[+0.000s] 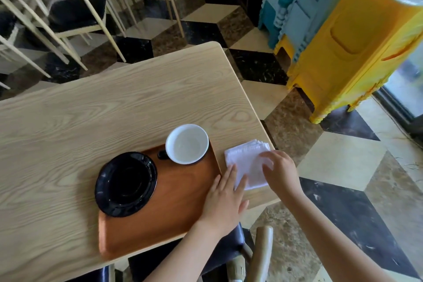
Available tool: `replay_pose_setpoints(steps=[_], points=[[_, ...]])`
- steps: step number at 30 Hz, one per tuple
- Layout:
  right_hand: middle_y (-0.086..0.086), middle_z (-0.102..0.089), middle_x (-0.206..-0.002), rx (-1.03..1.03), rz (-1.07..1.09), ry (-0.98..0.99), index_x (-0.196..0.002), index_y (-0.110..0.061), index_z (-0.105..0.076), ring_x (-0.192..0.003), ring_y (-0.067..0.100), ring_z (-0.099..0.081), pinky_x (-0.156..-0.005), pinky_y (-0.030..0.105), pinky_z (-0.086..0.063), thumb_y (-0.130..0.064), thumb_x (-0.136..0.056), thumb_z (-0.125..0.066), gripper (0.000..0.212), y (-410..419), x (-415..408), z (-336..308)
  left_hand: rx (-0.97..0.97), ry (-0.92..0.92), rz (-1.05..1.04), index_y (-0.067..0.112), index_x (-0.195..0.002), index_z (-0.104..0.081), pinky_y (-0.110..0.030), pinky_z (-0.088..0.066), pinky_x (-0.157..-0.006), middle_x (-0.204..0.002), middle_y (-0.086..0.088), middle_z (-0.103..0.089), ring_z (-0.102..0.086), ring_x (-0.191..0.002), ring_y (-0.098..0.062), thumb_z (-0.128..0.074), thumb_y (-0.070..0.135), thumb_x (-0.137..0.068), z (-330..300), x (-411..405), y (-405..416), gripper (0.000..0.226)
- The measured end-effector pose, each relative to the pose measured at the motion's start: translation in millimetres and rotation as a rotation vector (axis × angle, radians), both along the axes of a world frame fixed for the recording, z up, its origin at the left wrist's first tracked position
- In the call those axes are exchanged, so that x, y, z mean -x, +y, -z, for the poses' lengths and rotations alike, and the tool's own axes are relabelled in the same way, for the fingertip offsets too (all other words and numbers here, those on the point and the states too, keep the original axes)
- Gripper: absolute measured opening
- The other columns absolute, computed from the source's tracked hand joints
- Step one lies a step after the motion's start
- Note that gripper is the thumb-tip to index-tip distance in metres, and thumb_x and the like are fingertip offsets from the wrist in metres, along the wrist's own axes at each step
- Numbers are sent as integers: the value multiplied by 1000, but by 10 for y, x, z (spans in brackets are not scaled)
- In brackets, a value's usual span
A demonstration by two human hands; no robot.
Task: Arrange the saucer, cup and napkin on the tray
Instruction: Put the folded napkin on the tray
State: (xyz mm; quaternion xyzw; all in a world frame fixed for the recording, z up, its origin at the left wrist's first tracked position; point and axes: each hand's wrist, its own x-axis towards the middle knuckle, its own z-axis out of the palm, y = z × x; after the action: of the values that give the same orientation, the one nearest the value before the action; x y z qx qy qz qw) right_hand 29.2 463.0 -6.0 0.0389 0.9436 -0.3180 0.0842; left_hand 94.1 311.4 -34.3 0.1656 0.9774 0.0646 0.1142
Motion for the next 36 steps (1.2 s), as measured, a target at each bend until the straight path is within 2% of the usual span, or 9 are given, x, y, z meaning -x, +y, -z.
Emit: replay_pose_setpoints(steps=[5, 8, 13, 19, 23, 27, 31, 34, 36], points=[[9, -68, -103, 80, 36, -105, -104, -14, -68, -89, 21, -57, -67, 16, -32, 0, -81, -55, 30, -34, 61, -173, -159, 27, -75, 18, -129, -50, -34, -40, -100, -141, -16, -45, -39, -132, -24, -30, 44, -84, -34, -50, -9, 56], [-1, -63, -88, 142, 7, -73, -99, -18, -70, -77, 12, -50, -55, 10, -35, -2, -79, -60, 28, -42, 43, -362, -590, -85, -297, 13, -133, -44, -24, -23, -109, -146, -9, -38, -30, -136, -18, -31, 42, -87, -118, -51, -3, 57], [-21, -59, -80, 290, -74, -38, -93, -27, -71, -74, 5, -54, -63, 10, -39, -3, -78, -63, 29, -164, -50, -699, -1189, -160, -827, 21, -114, -56, -14, -44, -90, -112, 13, -59, -55, -109, -4, -51, 11, -92, -344, -38, -18, 24], [-9, -68, -89, 514, -101, -134, -84, -35, -69, -86, 12, -61, -68, 28, -50, -4, -76, -64, 33, -243, -163, -750, -1559, -371, -1164, 17, -96, -67, -36, -56, -80, -95, -10, -68, -67, -87, -18, -58, 2, -81, -452, -150, -345, 23], [-5, -68, -88, 496, -96, -204, -78, -42, -67, -83, 14, -60, -73, 27, -48, -5, -74, -65, 38, -396, -251, -557, -1564, -298, -1203, 17, -105, -60, -24, -55, -71, -95, 0, -71, -68, -86, -9, -59, 1, -86, -473, -359, -583, 25], [-9, -65, -85, 440, -179, -299, -81, -39, -64, -74, 8, -57, -66, 21, -47, 2, -73, -60, 42, -612, -353, -331, -1288, -132, -1131, 19, -112, -53, -13, -51, -67, -100, 1, -67, -65, -85, 4, -61, -3, -82, -408, -564, -836, 38], [0, -62, -83, 287, -246, -327, -102, -28, -66, -73, 16, -59, -54, 10, -41, 2, -75, -54, 42, -791, -443, -117, -1040, -121, -1025, 25, -121, -52, -21, -51, -85, -116, 4, -63, -60, -101, -1, -63, -2, -78, -259, -696, -977, 52], [1, -63, -100, 181, -306, -278, -109, -27, -63, -78, 12, -53, -57, 3, -34, 0, -77, -53, 43, -878, -491, -16, -862, -57, -980, 20, -128, -52, -10, -47, -84, -118, 11, -58, -56, -102, 0, -66, 1, -77, -196, -739, -975, 56], [1, -60, -113, 149, -333, -218, -111, -25, -62, -79, 10, -51, -61, 6, -34, 1, -79, -53, 42, -903, -512, -9, -804, -16, -950, 16, -129, -51, -24, -51, -89, -121, 5, -59, -57, -107, -8, -69, 3, -77, -148, -757, -956, 57]])
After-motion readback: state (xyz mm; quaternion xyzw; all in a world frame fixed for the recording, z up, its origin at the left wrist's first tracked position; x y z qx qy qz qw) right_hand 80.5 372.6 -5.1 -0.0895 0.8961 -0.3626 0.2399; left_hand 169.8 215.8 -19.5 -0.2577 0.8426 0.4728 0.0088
